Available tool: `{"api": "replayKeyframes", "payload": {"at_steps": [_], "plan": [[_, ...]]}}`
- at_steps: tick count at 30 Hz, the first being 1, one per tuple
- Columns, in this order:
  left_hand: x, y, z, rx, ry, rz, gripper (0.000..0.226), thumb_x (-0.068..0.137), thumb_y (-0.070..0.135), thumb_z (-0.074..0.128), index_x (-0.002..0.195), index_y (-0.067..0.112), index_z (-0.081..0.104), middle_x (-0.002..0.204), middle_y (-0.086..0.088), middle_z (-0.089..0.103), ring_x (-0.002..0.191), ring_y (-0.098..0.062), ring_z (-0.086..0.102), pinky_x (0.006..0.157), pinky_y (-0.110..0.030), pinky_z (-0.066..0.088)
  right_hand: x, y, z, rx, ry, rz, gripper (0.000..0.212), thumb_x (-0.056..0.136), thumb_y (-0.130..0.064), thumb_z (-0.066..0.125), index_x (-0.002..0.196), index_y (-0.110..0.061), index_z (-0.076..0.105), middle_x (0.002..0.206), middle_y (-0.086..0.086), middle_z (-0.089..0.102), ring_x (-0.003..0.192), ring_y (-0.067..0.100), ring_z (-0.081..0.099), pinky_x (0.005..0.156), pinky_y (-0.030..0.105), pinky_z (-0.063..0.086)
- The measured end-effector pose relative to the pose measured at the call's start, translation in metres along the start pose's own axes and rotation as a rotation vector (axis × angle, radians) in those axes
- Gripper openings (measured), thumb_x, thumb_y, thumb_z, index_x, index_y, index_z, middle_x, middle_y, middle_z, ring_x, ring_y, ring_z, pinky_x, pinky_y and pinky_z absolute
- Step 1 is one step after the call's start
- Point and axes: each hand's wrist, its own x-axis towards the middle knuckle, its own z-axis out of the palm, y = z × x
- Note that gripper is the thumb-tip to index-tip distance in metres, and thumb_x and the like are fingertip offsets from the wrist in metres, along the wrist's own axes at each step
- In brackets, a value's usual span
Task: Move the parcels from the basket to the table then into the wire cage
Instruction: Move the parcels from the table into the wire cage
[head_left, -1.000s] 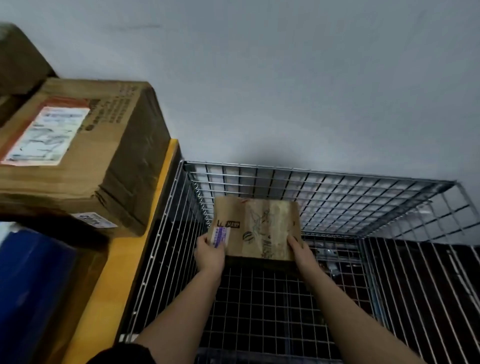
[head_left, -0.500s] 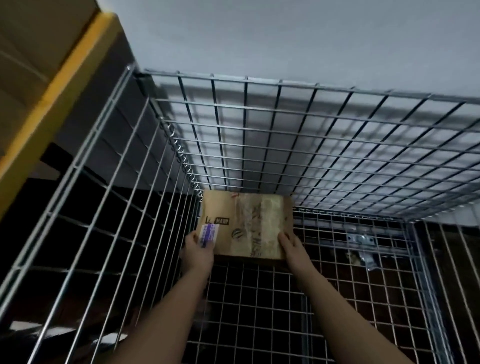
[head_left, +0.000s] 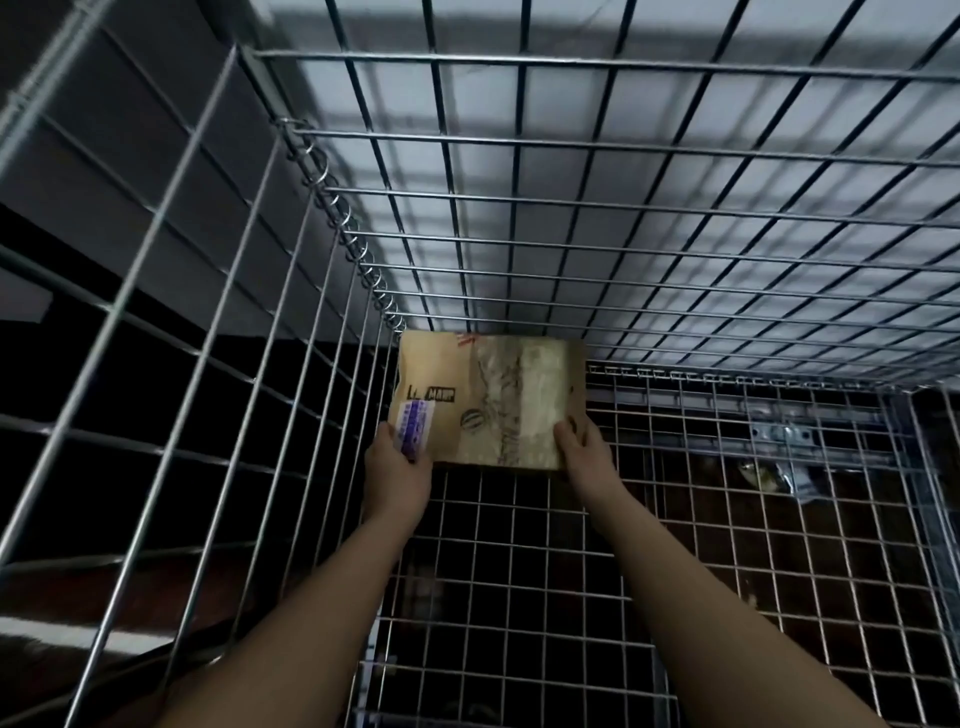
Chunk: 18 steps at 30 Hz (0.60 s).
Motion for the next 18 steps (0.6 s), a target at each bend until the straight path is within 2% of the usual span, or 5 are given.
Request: {"api": "replayKeyframes", "payload": {"at_steps": [5, 9, 11, 14, 18], "plan": [[0.000, 0.002, 0.000, 0.014, -0.035, 0.003, 0.065, 0.092, 0.017, 0.058, 0.149, 0.013, 0.026, 0.147, -0.008, 0.027, 0.115, -0.028, 0.053, 0.084, -0.026, 0.042, -0.009, -0.005, 0.008, 0.012, -0.003, -0.034, 0.058, 0.099, -0.033, 0.048, 0.149, -0.015, 0.026, 0.146, 0.012, 0.040, 0.128, 0.028, 0.046, 0.109, 0.039, 0.038], [-0.014, 0.000, 0.001, 0.172, -0.102, 0.085, 0.070, 0.094, 0.022, 0.055, 0.151, 0.020, 0.015, 0.157, 0.000, -0.004, 0.124, -0.026, 0.045, 0.084, -0.027, 0.043, -0.023, -0.008, 0.015, 0.051, -0.039, -0.052, 0.068, 0.097, -0.012, 0.053, 0.151, -0.011, 0.012, 0.146, 0.007, 0.037, 0.134, 0.023, 0.039, 0.106, 0.028, 0.033], [-0.022, 0.000, 0.001, 0.308, -0.124, 0.117, 0.071, 0.094, 0.026, 0.054, 0.152, 0.023, 0.012, 0.156, 0.004, -0.017, 0.122, -0.025, 0.047, 0.082, -0.028, 0.047, -0.028, -0.011, 0.017, 0.030, -0.071, -0.057, 0.071, 0.095, -0.006, 0.054, 0.151, -0.010, 0.010, 0.145, 0.009, 0.037, 0.135, 0.023, 0.037, 0.103, 0.026, 0.032], [-0.025, 0.001, 0.000, 0.481, -0.171, 0.185, 0.077, 0.092, 0.030, 0.056, 0.152, 0.022, 0.008, 0.155, 0.006, -0.018, 0.122, -0.027, 0.047, 0.091, -0.036, 0.050, -0.024, -0.018, 0.019, -0.094, -0.068, -0.048, 0.070, 0.095, -0.007, 0.055, 0.150, -0.008, 0.012, 0.146, 0.009, 0.038, 0.134, 0.026, 0.039, 0.105, 0.030, 0.034], [-0.037, 0.018, -0.009, 0.543, -0.234, 0.079, 0.079, 0.091, 0.036, 0.056, 0.152, 0.019, 0.010, 0.157, -0.001, -0.008, 0.135, -0.030, 0.031, 0.102, -0.041, 0.042, -0.040, -0.035, 0.012, -0.365, 0.066, -0.001, 0.075, 0.095, -0.031, 0.055, 0.153, -0.011, 0.011, 0.151, 0.018, 0.032, 0.133, 0.037, 0.039, 0.110, 0.045, 0.036]]}}
